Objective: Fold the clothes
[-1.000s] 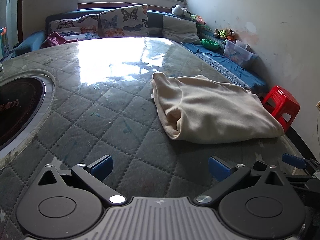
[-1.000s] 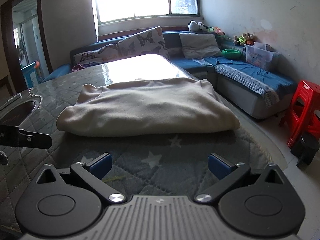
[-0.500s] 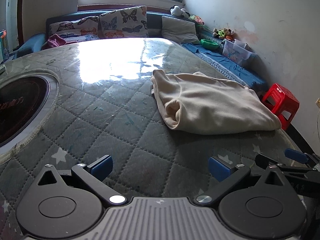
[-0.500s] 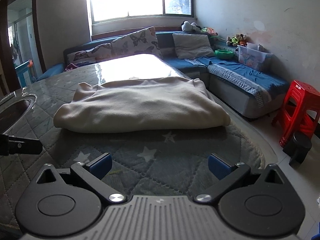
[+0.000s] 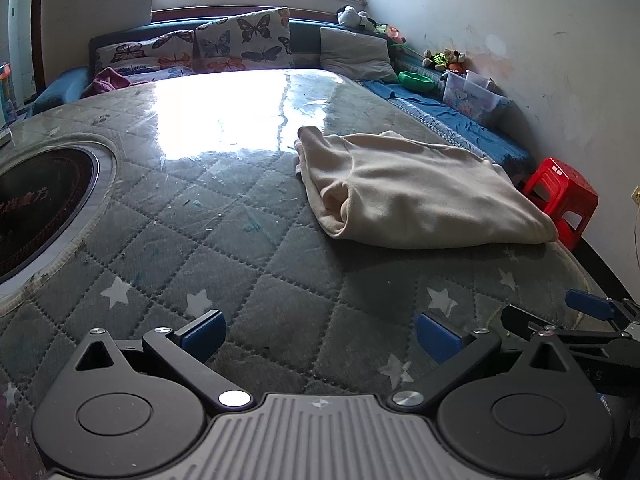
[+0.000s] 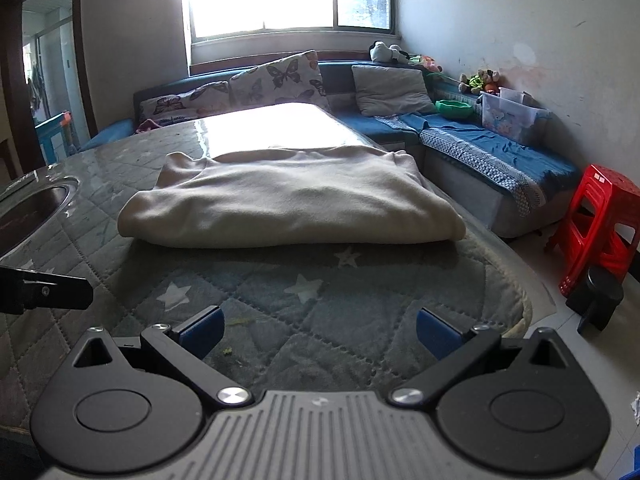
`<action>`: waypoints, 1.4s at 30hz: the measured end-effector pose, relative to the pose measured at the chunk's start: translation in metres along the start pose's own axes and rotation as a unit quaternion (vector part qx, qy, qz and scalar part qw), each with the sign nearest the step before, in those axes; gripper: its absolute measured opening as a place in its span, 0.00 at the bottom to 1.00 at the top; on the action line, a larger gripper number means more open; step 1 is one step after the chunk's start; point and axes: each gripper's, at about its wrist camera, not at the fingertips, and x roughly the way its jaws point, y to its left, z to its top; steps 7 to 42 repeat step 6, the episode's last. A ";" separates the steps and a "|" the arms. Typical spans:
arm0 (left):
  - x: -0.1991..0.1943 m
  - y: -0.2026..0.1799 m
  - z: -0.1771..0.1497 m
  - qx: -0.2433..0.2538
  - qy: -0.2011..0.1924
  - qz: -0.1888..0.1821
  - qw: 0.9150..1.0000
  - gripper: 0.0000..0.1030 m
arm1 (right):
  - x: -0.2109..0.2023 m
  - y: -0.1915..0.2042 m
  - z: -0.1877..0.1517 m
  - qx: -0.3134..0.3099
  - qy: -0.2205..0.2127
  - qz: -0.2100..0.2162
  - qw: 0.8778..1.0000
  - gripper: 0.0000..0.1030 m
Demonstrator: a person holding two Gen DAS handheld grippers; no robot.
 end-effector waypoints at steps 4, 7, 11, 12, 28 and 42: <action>0.000 0.000 0.000 0.000 0.000 0.000 1.000 1.00 | -0.001 0.001 0.000 -0.003 -0.002 0.003 1.000 1.00; 0.000 0.000 -0.001 0.001 -0.002 0.000 1.000 1.00 | -0.001 0.001 0.001 -0.004 -0.003 0.004 1.000 1.00; 0.000 0.000 -0.001 0.001 -0.002 0.000 1.000 1.00 | -0.001 0.001 0.001 -0.004 -0.003 0.004 1.000 1.00; 0.000 0.000 -0.001 0.001 -0.002 0.000 1.000 1.00 | -0.001 0.001 0.001 -0.004 -0.003 0.004 1.000 1.00; 0.000 0.000 -0.001 0.001 -0.002 0.000 1.000 1.00 | -0.001 0.001 0.001 -0.004 -0.003 0.004 1.000 1.00; 0.000 0.000 -0.001 0.001 -0.002 0.000 1.000 1.00 | -0.001 0.001 0.001 -0.004 -0.003 0.004 1.000 1.00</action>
